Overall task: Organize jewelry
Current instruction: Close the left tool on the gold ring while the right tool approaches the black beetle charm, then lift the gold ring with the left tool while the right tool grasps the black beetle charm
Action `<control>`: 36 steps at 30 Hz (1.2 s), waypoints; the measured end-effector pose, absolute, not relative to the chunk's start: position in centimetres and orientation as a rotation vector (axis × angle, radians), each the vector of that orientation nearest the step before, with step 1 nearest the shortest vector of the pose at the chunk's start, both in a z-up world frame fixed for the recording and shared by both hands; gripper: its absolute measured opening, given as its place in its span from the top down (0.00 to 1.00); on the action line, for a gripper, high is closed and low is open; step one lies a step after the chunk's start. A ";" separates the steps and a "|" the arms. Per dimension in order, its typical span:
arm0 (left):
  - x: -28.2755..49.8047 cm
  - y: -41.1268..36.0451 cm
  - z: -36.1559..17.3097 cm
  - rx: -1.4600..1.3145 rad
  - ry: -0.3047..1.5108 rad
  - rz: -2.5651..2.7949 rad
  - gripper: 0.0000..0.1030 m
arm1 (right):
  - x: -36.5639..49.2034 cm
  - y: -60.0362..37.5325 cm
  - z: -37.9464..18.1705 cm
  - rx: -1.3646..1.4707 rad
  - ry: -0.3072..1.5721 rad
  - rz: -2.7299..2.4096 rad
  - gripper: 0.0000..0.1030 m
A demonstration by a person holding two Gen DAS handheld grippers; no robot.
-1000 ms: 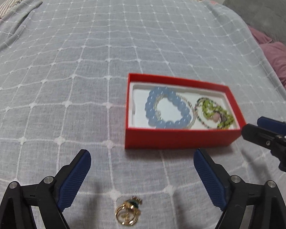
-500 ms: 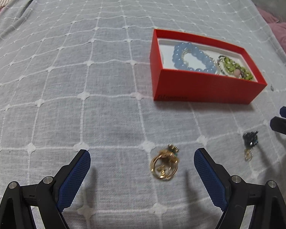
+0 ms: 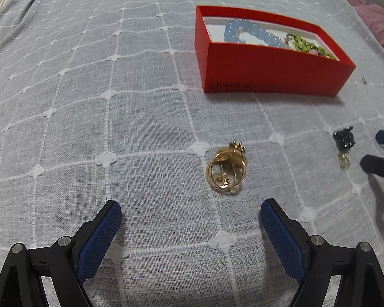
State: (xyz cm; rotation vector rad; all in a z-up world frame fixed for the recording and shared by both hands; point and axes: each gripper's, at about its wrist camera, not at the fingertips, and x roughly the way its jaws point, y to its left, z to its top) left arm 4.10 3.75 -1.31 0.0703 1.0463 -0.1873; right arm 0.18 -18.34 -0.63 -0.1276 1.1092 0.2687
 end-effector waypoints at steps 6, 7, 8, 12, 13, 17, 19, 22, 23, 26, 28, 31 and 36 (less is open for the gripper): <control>4.1 3.6 -1.8 0.048 1.016 -0.202 0.15 | 0.2 -17.6 -0.9 -0.152 1.084 0.261 0.31; 4.0 3.5 -1.7 0.045 1.007 -0.207 0.17 | 0.2 -17.5 -0.9 -0.155 1.081 0.261 0.30; 4.0 3.5 -1.7 0.043 0.999 -0.215 0.21 | 0.2 -17.4 -0.9 -0.157 1.078 0.261 0.30; 4.0 3.3 -1.2 0.013 0.973 -0.263 0.35 | 0.1 -17.2 -1.0 -0.156 1.073 0.263 0.29; 4.0 3.2 -1.1 0.008 0.966 -0.275 0.37 | 0.1 -17.2 -1.0 -0.154 1.073 0.263 0.29; 3.8 2.5 -0.8 0.028 0.930 -0.314 0.47 | 0.0 -17.2 -1.0 -0.154 1.073 0.260 0.29; 3.8 2.3 -0.9 0.042 0.920 -0.325 0.51 | 0.0 -17.2 -1.0 -0.154 1.073 0.261 0.29; 4.2 2.0 -1.0 0.061 0.917 -0.319 0.55 | 0.0 -17.1 -1.0 -0.153 1.073 0.261 0.29; 4.4 1.9 -1.0 0.066 0.916 -0.316 0.57 | 0.0 -17.1 -1.0 -0.153 1.073 0.261 0.29; 4.6 2.0 -1.1 0.077 0.914 -0.298 0.65 | 0.0 -17.2 -1.0 -0.153 1.073 0.261 0.29; 4.7 2.1 -1.2 0.077 0.911 -0.288 0.72 | 0.0 -17.1 -1.0 -0.153 1.073 0.263 0.29; 4.7 2.2 -1.1 0.071 0.908 -0.281 0.74 | -0.2 -16.8 -0.9 -0.157 1.071 0.272 0.29; 4.4 2.0 -0.6 0.077 0.894 -0.281 0.74 | -0.2 -15.9 -0.7 -0.156 1.068 0.291 0.29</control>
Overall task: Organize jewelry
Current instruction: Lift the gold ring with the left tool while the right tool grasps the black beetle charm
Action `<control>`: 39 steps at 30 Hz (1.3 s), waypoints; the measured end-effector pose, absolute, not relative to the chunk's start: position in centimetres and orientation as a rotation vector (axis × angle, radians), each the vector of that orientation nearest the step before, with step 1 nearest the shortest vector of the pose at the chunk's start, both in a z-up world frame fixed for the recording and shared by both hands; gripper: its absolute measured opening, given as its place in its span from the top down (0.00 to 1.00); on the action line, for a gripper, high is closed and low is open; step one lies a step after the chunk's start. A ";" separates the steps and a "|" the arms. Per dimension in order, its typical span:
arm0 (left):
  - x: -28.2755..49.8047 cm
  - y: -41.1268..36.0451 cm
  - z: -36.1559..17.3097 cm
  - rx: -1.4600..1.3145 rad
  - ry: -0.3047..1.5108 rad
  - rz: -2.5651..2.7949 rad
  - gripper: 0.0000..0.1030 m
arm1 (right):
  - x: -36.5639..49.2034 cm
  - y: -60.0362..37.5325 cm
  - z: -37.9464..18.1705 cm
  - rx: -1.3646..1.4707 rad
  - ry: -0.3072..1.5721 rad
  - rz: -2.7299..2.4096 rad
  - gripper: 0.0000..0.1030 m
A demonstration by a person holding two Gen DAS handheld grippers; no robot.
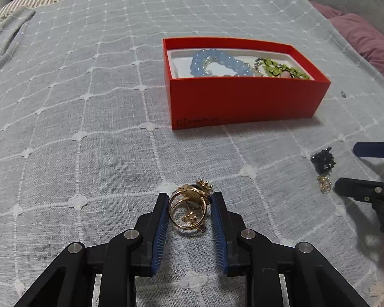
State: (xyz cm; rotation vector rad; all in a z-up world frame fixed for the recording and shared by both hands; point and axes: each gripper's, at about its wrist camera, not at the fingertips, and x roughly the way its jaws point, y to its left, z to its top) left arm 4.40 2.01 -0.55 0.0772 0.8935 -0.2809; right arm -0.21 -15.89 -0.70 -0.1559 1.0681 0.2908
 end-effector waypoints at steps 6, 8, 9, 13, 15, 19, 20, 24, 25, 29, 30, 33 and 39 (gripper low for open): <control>4.1 2.2 0.0 0.070 0.888 -0.272 0.74 | 0.2 -15.1 -0.4 -0.114 1.061 0.328 0.29; 4.1 2.3 0.1 0.068 0.889 -0.268 0.74 | 0.3 -14.9 -0.4 -0.106 1.062 0.335 0.29; 4.1 2.3 0.1 0.064 0.891 -0.266 0.74 | 0.5 -14.8 -0.4 -0.102 1.062 0.336 0.29; 4.1 2.3 0.0 0.055 0.901 -0.252 0.74 | 1.2 -14.5 -0.5 -0.076 1.058 0.339 0.30; 4.1 2.3 0.0 0.051 0.904 -0.246 0.74 | 1.6 -14.6 -0.4 -0.056 1.057 0.339 0.33; 4.1 2.3 0.0 0.054 0.911 -0.237 0.74 | 2.2 -14.6 -0.5 -0.051 1.059 0.329 0.49; 4.1 2.3 -0.1 0.054 0.913 -0.235 0.74 | 2.2 -14.6 -0.5 -0.054 1.059 0.327 0.54; 4.1 2.5 -0.2 0.052 0.925 -0.222 0.74 | 2.3 -14.4 -0.7 -0.074 1.061 0.314 0.66; 4.2 2.6 -0.3 0.050 0.928 -0.218 0.74 | 2.3 -14.2 -0.7 -0.082 1.059 0.310 0.70; 4.2 2.7 -0.4 0.050 0.936 -0.210 0.74 | 2.3 -13.9 -0.7 -0.099 1.055 0.308 0.75; 4.2 2.7 -0.4 0.050 0.937 -0.209 0.74 | 2.3 -13.9 -0.6 -0.099 1.053 0.308 0.75; 4.2 2.8 -0.3 0.048 0.938 -0.206 0.74 | 2.1 -13.8 -0.3 -0.102 1.042 0.309 0.75; 4.2 3.0 0.4 0.044 0.936 -0.220 0.74 | 1.8 -14.1 1.0 -0.088 1.016 0.320 0.75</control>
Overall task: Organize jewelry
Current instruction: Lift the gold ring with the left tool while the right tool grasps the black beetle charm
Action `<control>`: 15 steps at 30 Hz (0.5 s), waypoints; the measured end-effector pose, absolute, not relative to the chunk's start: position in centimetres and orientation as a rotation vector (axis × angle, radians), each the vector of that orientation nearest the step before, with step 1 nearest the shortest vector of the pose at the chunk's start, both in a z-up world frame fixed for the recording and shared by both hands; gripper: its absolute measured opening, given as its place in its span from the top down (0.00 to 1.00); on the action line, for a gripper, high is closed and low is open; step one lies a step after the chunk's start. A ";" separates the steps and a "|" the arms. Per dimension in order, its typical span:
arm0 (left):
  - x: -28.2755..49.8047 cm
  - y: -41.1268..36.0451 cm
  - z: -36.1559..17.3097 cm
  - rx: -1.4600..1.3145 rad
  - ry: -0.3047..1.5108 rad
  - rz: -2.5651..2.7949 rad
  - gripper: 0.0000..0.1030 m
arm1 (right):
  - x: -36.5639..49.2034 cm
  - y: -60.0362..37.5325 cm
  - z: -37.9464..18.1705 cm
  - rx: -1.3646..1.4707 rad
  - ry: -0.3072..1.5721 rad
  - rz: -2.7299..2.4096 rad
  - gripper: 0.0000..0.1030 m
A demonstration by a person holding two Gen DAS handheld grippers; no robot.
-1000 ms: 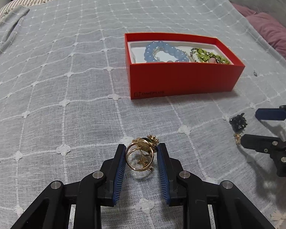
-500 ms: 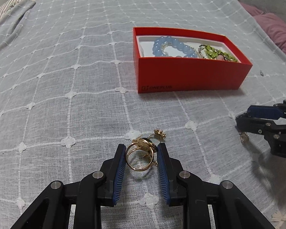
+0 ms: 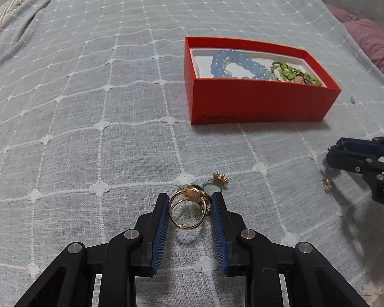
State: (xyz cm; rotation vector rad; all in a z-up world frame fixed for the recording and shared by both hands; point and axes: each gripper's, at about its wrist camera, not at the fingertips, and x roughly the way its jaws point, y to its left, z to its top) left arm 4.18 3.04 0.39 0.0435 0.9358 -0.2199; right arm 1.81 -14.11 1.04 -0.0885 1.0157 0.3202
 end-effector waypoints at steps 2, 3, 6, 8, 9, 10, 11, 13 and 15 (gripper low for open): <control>4.3 3.4 0.9 0.040 0.927 -0.222 0.74 | 1.7 -14.3 1.6 -0.083 1.004 0.323 0.75; 4.3 3.6 1.1 0.033 0.925 -0.223 0.74 | 1.7 -14.4 1.8 -0.080 0.998 0.324 0.75; 4.4 4.2 1.9 0.009 0.909 -0.221 0.74 | 1.6 -14.7 2.5 -0.068 0.984 0.326 0.75; 4.5 4.6 2.3 -0.003 0.899 -0.217 0.74 | 1.6 -14.9 2.8 -0.061 0.976 0.324 0.75; 4.5 4.8 2.5 -0.010 0.894 -0.213 0.74 | 1.6 -14.9 3.0 -0.057 0.973 0.322 0.75; 4.6 5.0 2.6 -0.018 0.890 -0.208 0.74 | 1.6 -15.0 3.2 -0.052 0.969 0.320 0.75; 4.7 5.1 2.7 -0.027 0.888 -0.204 0.74 | 1.6 -15.1 3.3 -0.048 0.967 0.319 0.75; 4.9 5.4 2.9 -0.039 0.885 -0.197 0.74 | 1.7 -15.2 3.6 -0.039 0.962 0.315 0.75; 5.1 5.4 3.0 -0.050 0.882 -0.193 0.74 | 1.8 -15.2 3.8 -0.036 0.957 0.313 0.75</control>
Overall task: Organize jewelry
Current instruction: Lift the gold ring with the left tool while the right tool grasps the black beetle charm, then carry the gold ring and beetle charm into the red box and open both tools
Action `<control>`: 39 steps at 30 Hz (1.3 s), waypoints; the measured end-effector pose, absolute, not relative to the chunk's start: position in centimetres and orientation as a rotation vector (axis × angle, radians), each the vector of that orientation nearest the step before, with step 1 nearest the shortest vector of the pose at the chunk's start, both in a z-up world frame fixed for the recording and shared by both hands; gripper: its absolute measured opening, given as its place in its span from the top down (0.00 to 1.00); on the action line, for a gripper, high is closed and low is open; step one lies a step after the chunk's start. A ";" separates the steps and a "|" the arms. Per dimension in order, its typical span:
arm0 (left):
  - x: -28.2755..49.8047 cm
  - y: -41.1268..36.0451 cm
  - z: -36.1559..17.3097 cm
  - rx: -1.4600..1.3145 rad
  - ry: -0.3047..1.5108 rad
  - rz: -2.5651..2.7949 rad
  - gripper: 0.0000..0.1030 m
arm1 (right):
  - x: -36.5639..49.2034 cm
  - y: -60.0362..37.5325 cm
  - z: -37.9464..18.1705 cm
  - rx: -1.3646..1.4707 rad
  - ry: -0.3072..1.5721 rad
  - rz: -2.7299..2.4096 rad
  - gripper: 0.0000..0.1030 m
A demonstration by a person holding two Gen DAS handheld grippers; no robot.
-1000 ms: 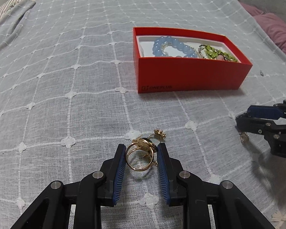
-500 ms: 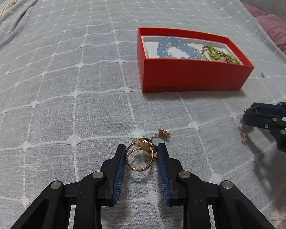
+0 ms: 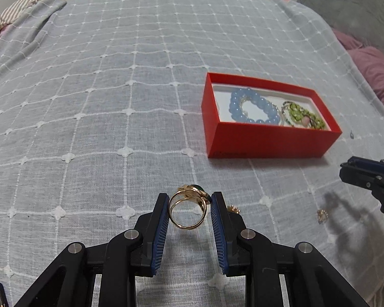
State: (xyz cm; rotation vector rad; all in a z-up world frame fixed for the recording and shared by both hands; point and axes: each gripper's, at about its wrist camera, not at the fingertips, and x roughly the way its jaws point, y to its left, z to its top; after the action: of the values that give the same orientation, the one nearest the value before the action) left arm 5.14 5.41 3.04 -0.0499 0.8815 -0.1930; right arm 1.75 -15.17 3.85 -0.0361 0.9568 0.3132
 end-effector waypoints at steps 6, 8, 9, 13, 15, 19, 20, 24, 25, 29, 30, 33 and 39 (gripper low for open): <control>5.6 4.4 3.3 -0.061 0.872 -0.197 0.74 | 2.3 -15.5 4.4 -0.019 0.941 0.303 0.75; 5.8 4.0 3.5 -0.060 0.870 -0.200 0.74 | 2.6 -15.6 4.5 -0.011 0.937 0.298 0.75; 5.8 3.8 3.5 -0.060 0.869 -0.200 0.74 | 2.7 -15.7 4.6 -0.006 0.934 0.296 0.75; 6.2 3.0 3.8 -0.060 0.862 -0.204 0.74 | 3.4 -15.9 5.1 0.007 0.903 0.295 0.75; 6.4 2.7 3.8 -0.063 0.860 -0.206 0.74 | 4.0 -16.0 5.4 0.008 0.883 0.291 0.75; 6.8 2.0 3.8 -0.068 0.857 -0.205 0.74 | 5.6 -16.5 5.6 0.023 0.854 0.277 0.75; 6.8 1.9 3.8 -0.070 0.856 -0.204 0.74 | 6.0 -16.6 5.5 0.026 0.852 0.276 0.75; 7.3 1.5 3.7 -0.080 0.855 -0.197 0.74 | 7.7 -16.9 4.7 0.031 0.857 0.265 0.75; 7.5 1.4 3.7 -0.083 0.856 -0.196 0.74 | 8.0 -16.9 4.5 0.028 0.859 0.263 0.75; 8.2 1.2 3.7 -0.095 0.845 -0.188 0.74 | 8.9 -16.7 3.6 0.008 0.878 0.253 0.75; 8.3 1.2 3.7 -0.099 0.842 -0.187 0.74 | 9.1 -16.6 3.5 0.002 0.882 0.255 0.75; 8.7 1.0 3.7 -0.105 0.834 -0.182 0.74 | 9.2 -16.3 3.1 -0.015 0.890 0.266 0.75; 9.4 0.4 3.9 -0.100 0.816 -0.176 0.74 | 9.1 -15.8 2.9 -0.045 0.889 0.274 0.75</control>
State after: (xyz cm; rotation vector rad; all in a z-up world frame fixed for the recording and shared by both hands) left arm 9.44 0.44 3.95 -0.0997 0.8161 -0.1761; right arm 9.08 -15.83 2.88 -0.0454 0.8888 0.2737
